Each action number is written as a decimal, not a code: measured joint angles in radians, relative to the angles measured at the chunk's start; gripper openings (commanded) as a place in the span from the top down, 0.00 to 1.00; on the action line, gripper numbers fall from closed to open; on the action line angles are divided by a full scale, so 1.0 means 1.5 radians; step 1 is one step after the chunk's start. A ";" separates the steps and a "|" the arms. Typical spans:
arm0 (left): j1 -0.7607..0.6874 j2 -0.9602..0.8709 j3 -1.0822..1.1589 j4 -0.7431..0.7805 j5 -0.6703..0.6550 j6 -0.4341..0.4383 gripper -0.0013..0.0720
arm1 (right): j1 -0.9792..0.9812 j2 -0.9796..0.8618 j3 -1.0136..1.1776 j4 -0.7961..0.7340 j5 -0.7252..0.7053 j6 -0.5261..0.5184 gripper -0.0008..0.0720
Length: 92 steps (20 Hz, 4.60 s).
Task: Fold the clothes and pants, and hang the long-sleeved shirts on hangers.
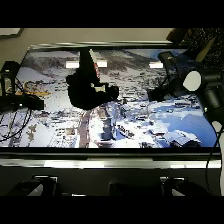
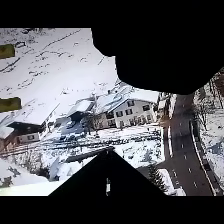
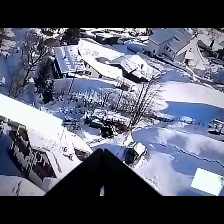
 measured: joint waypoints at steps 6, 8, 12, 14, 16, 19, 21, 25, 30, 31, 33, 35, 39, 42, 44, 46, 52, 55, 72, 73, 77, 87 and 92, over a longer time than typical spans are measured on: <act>0.000 0.000 0.000 0.000 0.000 0.000 0.92 | 0.000 0.000 0.000 0.000 0.000 -0.002 0.93; 0.000 0.000 0.000 0.000 0.000 0.000 0.83 | 0.000 0.000 0.000 0.000 0.000 -0.002 0.93; 0.001 -0.007 -0.002 0.000 -0.001 -0.019 0.00 | 0.000 0.000 0.000 0.000 0.000 -0.002 0.93; 0.007 -0.021 -0.011 -0.004 0.014 -0.079 0.00 | 0.000 0.000 0.000 0.000 0.000 -0.002 0.93; 0.020 -0.050 -0.027 -0.039 0.046 -0.136 0.00 | 0.000 0.000 0.000 0.000 0.000 -0.002 0.93; 0.039 -0.131 -0.041 -0.142 0.120 -0.178 0.00 | 0.000 0.000 0.000 0.000 0.000 -0.002 0.93; 0.044 -0.197 -0.045 -0.219 0.173 -0.180 0.00 | 0.000 0.000 0.000 0.000 0.000 -0.001 0.93; 0.049 -0.330 -0.049 -0.416 0.270 -0.112 0.00 | 0.000 0.000 0.000 0.000 0.000 0.000 0.93; 0.049 -0.439 -0.043 -0.607 0.322 -0.002 0.04 | 0.000 0.000 0.000 0.000 0.000 0.000 0.93; 0.047 -0.451 -0.040 -0.626 0.327 0.010 0.38 | 0.000 0.000 0.000 0.000 0.000 0.000 0.93; 0.043 -0.467 -0.037 -0.654 0.334 0.027 0.93 | 0.000 0.000 0.000 0.000 0.000 -0.002 0.93; 0.040 -0.474 -0.036 -0.669 0.333 0.038 0.93 | 0.000 0.000 0.000 0.000 -0.006 -0.002 0.93; 0.038 -0.452 -0.037 -0.680 0.280 0.045 0.93 | 0.000 0.000 0.000 0.003 -0.023 -0.002 0.93; 0.035 -0.384 -0.071 -0.631 0.219 0.015 0.93 | 0.000 0.000 0.000 0.008 -0.029 -0.002 0.93; 0.032 -0.311 -0.127 -0.570 0.178 -0.032 0.93 | 0.000 0.000 0.000 0.011 -0.030 -0.002 0.92; 0.022 -0.224 -0.202 -0.524 0.137 -0.065 0.93 | 0.000 0.000 0.000 0.020 -0.029 0.001 0.67; -0.075 0.054 -0.388 -0.394 0.010 -0.208 0.93 | 0.000 0.002 -0.002 0.074 0.124 0.022 0.53; -0.122 0.164 -0.421 -0.290 -0.032 -0.317 0.56 | 0.000 0.028 -0.053 0.101 0.182 0.036 0.28; 0.197 0.185 -0.353 -0.276 0.107 -0.289 0.00 | 0.188 0.004 -0.531 0.659 -0.436 0.072 0.06; 0.224 0.163 -0.352 -0.300 0.112 -0.267 0.00 | 0.195 -0.011 -0.532 0.691 -0.453 0.059 0.08; 0.276 0.053 -0.351 -0.400 0.138 -0.167 0.00 | 0.210 -0.057 -0.529 0.821 -0.499 -0.009 0.59; 0.249 -0.234 -0.277 -0.582 0.219 0.028 0.03 | 0.211 -0.039 -0.528 0.859 -0.517 -0.031 0.93; 0.216 -0.321 -0.217 -0.595 0.250 0.045 0.93 | 0.211 -0.012 -0.528 0.813 -0.509 -0.007 0.93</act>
